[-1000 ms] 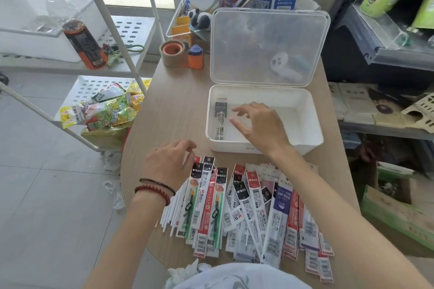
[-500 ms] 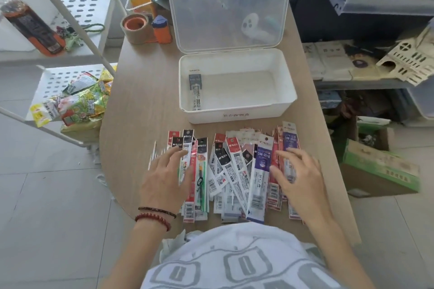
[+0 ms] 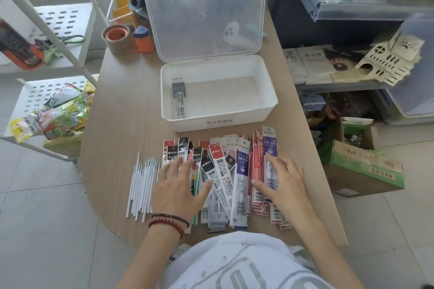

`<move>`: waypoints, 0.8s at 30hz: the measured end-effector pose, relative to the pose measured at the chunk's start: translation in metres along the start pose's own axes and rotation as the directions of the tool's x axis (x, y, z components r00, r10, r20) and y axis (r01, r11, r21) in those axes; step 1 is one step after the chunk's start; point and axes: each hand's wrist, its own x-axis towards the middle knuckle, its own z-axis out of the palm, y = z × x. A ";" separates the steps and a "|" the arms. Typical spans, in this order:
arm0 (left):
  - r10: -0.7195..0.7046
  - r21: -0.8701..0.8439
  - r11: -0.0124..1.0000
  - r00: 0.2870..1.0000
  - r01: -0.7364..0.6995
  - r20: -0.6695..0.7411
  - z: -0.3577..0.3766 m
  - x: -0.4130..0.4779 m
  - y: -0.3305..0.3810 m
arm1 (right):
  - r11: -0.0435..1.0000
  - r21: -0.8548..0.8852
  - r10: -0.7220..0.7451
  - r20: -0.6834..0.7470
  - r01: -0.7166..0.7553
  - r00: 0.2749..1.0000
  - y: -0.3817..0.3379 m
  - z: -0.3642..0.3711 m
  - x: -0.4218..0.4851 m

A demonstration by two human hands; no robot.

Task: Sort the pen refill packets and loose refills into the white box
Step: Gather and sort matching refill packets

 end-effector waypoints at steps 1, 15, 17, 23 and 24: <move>-0.003 -0.033 0.999 1.000 0.003 -0.004 0.001 0.001 0.003 | 1.000 0.022 -0.002 -0.004 0.002 1.000 -0.001 0.000 0.000; -0.019 -0.311 0.950 0.997 -0.004 -0.073 0.008 0.004 0.009 | 0.997 0.037 -0.066 0.055 0.064 0.996 -0.015 0.002 0.000; -0.023 -0.329 0.944 0.996 -0.006 -0.085 0.004 0.004 0.010 | 0.997 0.001 -0.076 0.071 0.076 0.995 -0.015 0.000 0.001; -0.087 -0.394 0.917 0.995 0.060 -0.049 0.006 0.010 0.002 | 0.993 -0.075 -0.087 0.105 0.095 0.991 -0.010 -0.012 0.009; -0.086 -0.381 0.923 0.995 0.061 -0.047 0.005 0.010 0.001 | 0.991 -0.086 -0.092 0.094 0.100 0.991 -0.010 -0.013 0.010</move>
